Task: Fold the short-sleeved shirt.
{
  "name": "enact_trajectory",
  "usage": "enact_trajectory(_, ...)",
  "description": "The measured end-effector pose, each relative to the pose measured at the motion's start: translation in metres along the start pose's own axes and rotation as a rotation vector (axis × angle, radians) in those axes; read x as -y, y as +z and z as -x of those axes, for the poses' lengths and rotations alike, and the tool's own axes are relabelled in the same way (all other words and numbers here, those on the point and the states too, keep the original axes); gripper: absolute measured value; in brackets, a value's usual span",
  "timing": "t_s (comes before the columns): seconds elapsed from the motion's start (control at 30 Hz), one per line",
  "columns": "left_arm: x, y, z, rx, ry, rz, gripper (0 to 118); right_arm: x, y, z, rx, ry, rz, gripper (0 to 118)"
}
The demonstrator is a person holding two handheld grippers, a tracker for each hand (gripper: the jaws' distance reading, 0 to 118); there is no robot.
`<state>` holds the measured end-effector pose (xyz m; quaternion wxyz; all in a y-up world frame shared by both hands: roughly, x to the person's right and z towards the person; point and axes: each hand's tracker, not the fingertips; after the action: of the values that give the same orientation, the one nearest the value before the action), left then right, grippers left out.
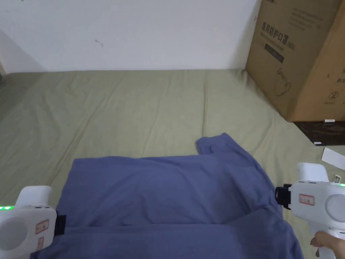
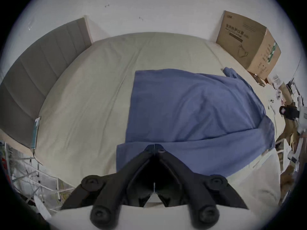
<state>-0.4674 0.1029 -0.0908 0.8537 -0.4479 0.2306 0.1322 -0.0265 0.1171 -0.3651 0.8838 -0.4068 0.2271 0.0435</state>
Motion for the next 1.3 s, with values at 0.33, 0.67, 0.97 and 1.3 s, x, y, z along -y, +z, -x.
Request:
enact_trajectory(0.33, -0.041, -0.025, -0.007, 0.004, -0.017, 0.005, 0, -0.058, -0.076, -0.012, -0.048, -0.052, 0.049, 0)
enact_trajectory(0.67, -0.08, -0.073, -0.015, -0.002, -0.027, 0.04, 0, -0.154, -0.208, -0.023, -0.022, 0.052, 0.182, 81)
enact_trajectory(0.97, -0.084, -0.093, -0.014, -0.047, -0.031, 0.079, 0, -0.13, -0.253, -0.007, 0.037, 0.125, 0.25, 2)
enact_trajectory(1.3, -0.105, -0.104, 0.006, -0.011, 0.046, 0.038, 0, -0.143, -0.229, -0.009, -0.007, 0.11, 0.199, 0)
